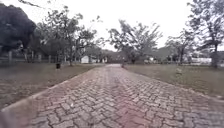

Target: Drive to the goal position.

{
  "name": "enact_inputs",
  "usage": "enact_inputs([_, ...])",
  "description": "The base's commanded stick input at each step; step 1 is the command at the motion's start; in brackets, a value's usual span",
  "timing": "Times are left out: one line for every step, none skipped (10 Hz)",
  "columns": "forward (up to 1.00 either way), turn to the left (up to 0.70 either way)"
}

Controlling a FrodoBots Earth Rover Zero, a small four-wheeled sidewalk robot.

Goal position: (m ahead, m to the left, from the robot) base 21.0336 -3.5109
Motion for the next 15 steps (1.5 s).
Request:
enact_inputs([0.70,0.00])
enact_inputs([0.70,0.00])
enact_inputs([0.70,0.00])
enact_inputs([0.70,0.00])
enact_inputs([0.70,0.00])
enact_inputs([0.70,0.00])
enact_inputs([0.70,0.00])
enact_inputs([0.70,0.00])
enact_inputs([0.70,0.00])
enact_inputs([0.70,0.00])
enact_inputs([0.70,0.00])
enact_inputs([0.70,0.00])
enact_inputs([0.70,0.00])
enact_inputs([0.70,0.00])
enact_inputs([0.70,0.00])
